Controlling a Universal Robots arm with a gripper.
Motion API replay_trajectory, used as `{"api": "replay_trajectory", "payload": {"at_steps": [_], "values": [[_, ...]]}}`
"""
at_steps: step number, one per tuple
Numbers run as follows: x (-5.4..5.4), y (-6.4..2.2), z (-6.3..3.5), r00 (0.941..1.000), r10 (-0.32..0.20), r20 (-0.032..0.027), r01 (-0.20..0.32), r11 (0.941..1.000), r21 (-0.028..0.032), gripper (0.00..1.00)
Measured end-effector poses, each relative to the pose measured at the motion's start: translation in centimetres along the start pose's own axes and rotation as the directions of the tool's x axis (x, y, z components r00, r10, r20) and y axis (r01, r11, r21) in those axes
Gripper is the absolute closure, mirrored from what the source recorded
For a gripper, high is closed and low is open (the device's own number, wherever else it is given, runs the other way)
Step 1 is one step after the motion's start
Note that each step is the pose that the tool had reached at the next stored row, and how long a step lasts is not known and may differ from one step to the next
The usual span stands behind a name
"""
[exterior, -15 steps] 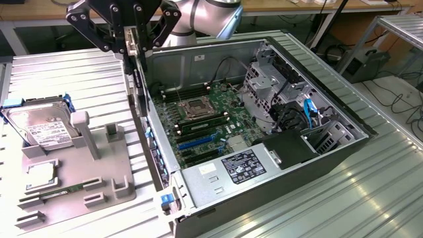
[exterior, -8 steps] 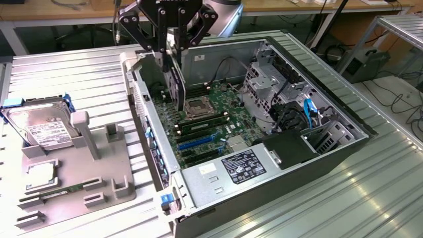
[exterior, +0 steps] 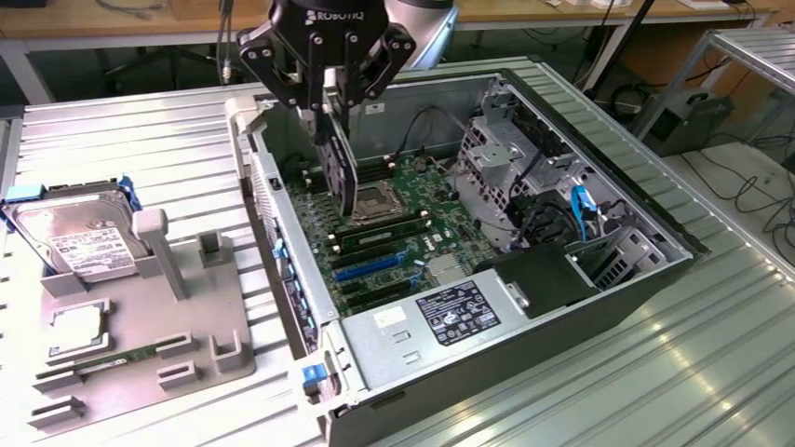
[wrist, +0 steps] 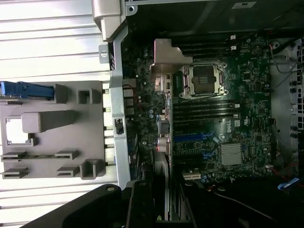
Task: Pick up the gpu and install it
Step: 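Pick up the gpu and move the gpu toward the slot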
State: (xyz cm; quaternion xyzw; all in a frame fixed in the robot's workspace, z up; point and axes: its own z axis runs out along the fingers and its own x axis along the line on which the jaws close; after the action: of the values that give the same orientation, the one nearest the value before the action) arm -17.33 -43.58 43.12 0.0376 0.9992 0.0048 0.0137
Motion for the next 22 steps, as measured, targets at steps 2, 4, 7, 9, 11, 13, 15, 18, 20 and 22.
{"api": "replay_trajectory", "payload": {"at_steps": [2, 4, 7, 9, 11, 13, 15, 18, 20, 22], "values": [[-0.1, 0.01, 0.07, 1.0, 0.0, 0.0, 0.0, 1.0, 0.0, 0.74], [-0.2, 0.01, 0.13, 1.0, 0.0, 0.0, 0.0, 1.0, 0.0, 0.74], [-0.3, 0.02, 0.21, 1.0, 0.0, 0.0, 0.0, 1.0, 0.0, 0.74], [-0.4, 0.03, 0.27, 1.0, 0.0, 0.0, 0.0, 1.0, 0.0, 0.74], [-0.5, 0.04, 0.32, 1.0, 0.0, 0.0, 0.0, 1.0, 0.0, 0.74], [-0.7, 0.05, 0.38, 1.0, 0.0, 0.0, 0.0, 1.0, 0.0, 0.74], [-0.8, 0.05, 0.42, 1.0, 0.0, 0.0001, 0.0, 1.0, -0.0001, 0.74], [-0.9, 0.06, 0.47, 1.0, 0.0, 0.0, 0.0, 1.0, 0.0, 0.74], [-1.0, 0.07, 0.51, 1.0, 0.0, 0.0, 0.0, 1.0, 0.0, 0.74], [-1.0, 0.07, 0.55, 1.0, 0.0, 0.0, 0.0, 1.0, 0.0, 0.74]]}}
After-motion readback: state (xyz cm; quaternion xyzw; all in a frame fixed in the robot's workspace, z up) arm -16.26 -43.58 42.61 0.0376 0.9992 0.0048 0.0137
